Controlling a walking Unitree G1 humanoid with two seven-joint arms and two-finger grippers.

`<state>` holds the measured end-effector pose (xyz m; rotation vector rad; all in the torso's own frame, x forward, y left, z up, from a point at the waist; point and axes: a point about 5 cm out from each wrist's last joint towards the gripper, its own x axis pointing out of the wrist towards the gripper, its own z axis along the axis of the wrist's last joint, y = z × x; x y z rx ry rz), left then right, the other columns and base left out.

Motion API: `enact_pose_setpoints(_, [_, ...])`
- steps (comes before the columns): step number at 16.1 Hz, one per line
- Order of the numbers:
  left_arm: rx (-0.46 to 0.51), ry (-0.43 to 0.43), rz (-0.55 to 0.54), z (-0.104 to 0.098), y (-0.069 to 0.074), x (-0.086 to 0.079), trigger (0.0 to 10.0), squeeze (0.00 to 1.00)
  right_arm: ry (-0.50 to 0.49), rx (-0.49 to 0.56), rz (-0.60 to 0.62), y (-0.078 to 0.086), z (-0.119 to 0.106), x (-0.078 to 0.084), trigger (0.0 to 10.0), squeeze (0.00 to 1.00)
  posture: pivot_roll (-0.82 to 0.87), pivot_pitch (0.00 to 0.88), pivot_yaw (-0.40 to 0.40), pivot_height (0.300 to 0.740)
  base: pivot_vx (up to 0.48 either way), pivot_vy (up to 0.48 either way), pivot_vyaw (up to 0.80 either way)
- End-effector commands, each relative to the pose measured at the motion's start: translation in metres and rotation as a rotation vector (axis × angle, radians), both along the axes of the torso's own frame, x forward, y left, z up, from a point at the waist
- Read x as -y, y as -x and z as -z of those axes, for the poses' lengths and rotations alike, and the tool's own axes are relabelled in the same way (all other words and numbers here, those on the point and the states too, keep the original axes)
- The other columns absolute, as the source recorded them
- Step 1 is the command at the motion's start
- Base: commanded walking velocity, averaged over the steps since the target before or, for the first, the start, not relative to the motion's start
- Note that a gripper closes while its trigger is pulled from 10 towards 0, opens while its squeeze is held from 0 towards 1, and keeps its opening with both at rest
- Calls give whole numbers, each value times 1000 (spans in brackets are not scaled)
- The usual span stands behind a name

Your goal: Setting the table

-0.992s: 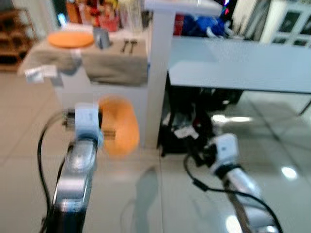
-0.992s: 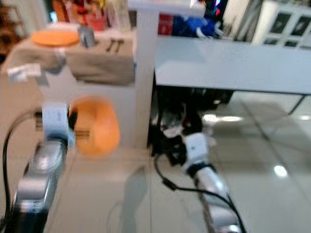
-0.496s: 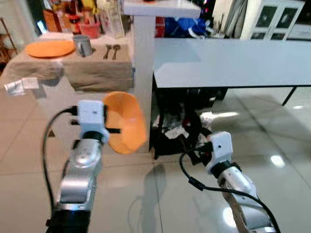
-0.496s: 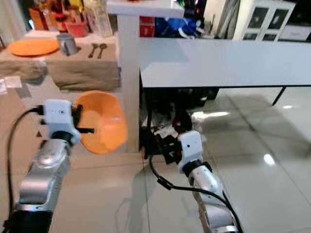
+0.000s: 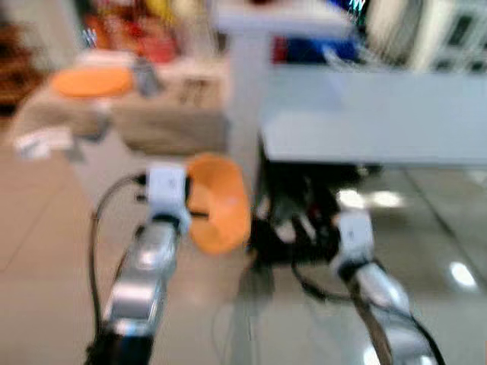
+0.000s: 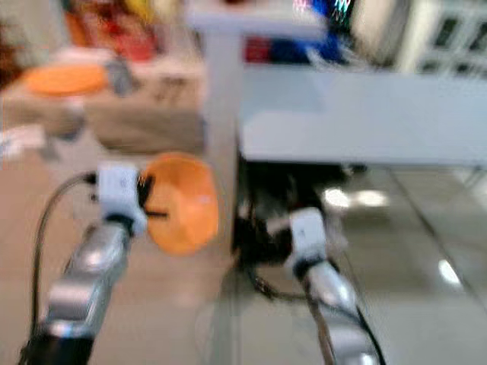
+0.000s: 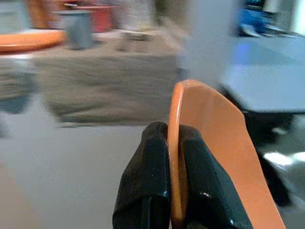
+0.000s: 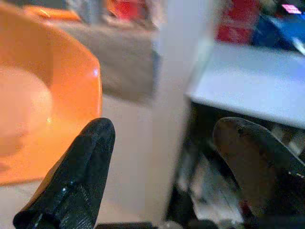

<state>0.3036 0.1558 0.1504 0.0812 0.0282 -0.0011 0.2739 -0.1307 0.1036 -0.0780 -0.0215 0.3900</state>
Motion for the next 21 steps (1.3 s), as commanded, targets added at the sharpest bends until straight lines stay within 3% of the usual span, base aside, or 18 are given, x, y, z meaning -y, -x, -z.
enact_pose_setpoints(1, [11, -4, -26, -3, 0, -5, 0, 0, 4, -23, 0, 3, 6, 0, 10000, 0, 47, 0, -18, 736, 480, 0, 0])
enact_pose_setpoints(5, [-49, -27, -32, 15, 2, -19, 0, 0, 9, -34, 3, 0, 13, 2, 10000, 0, 53, 0, -13, 736, 480, 0, 0])
enact_pose_setpoints(8, [-88, -38, -10, 28, 25, -42, 0, 0, 9, -35, 20, -2, 19, 5, 10000, 0, 51, 0, -2, 736, 0, 0, 0])
enact_pose_setpoints(10, [-124, -1, -30, 43, 52, -65, 0, 0, 22, -47, 39, 2, 26, 13, 10000, 0, 48, 0, 6, 736, 0, 0, 0])
enact_pose_setpoints(11, [-170, -25, -49, 61, 85, -86, 0, 0, 40, -61, 52, 7, 32, 20, 10000, 0, 41, 0, 12, 736, 0, 0, 0])
enact_pose_setpoints(12, [-202, -49, -24, 73, 109, -93, 0, 0, 56, -68, 53, 10, 36, 24, 10000, 0, 34, 0, 19, 736, 0, 0, 0])
enact_pose_setpoints(14, [-256, -6, -7, 82, 141, -91, 0, 0, 63, -83, 66, 13, 42, 30, 10000, 0, 34, 0, 19, 736, 0, 0, 0])
enact_pose_setpoints(16, [-232, -5, -6, 79, 140, -87, 0, 0, 58, -83, 67, 13, 43, 30, 10000, 0, 36, 0, 13, 736, 0, 0, 0])
enact_pose_setpoints(18, [-122, 3, -10, 60, 112, -77, 0, 0, 54, -81, 46, 11, 44, 28, 10000, 0, 35, 0, 5, 736, 0, 0, 0])
enact_pose_setpoints(21, [-62, 30, -22, 48, 97, -74, 0, 0, 52, -72, 40, 10, 43, 26, 10000, 0, 29, 0, 5, 736, 0, -467, 0])
